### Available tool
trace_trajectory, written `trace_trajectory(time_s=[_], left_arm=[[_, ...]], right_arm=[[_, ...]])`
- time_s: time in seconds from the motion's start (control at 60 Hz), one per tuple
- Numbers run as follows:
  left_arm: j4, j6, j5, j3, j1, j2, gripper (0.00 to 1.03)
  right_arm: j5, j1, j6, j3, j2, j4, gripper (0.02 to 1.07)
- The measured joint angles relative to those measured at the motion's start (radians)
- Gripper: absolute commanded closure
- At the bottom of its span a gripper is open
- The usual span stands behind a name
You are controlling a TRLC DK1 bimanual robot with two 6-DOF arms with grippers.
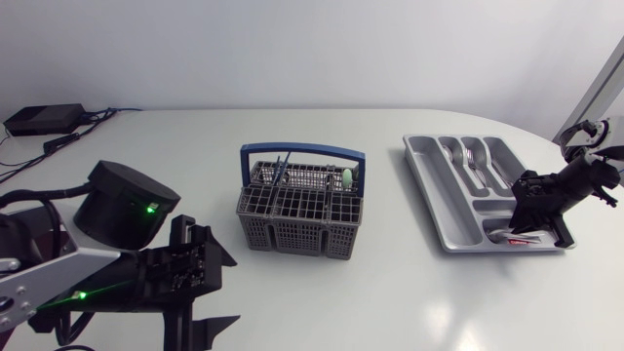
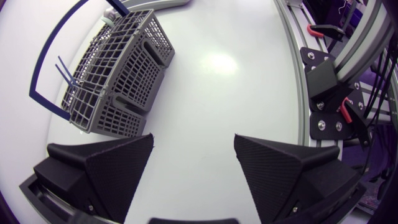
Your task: Unload the cutlery basket into the drawer organizer.
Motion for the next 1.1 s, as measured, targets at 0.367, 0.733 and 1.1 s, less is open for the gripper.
trace_trajectory(time_s=[0.367, 0.733, 1.1], left_arm=[[0.024, -0.036, 0.000, 0.003, 0.090, -0.023, 0.11], [0.170, -0.177, 0.034, 0.003, 0.204, 0.014, 0.19], [0.295, -0.264, 0.075, 0.003, 0.255, 0.147, 0.87]], right_arm=[[-0.159, 0.027, 0.060, -0.032, -0.188, -0.035, 0.06], [-0.398, 0.306, 0.404, -0.123, -0.441, -0.055, 0.22], [-0.458, 0.550, 0.822, -0.106, -0.331, 0.181, 0.96]])
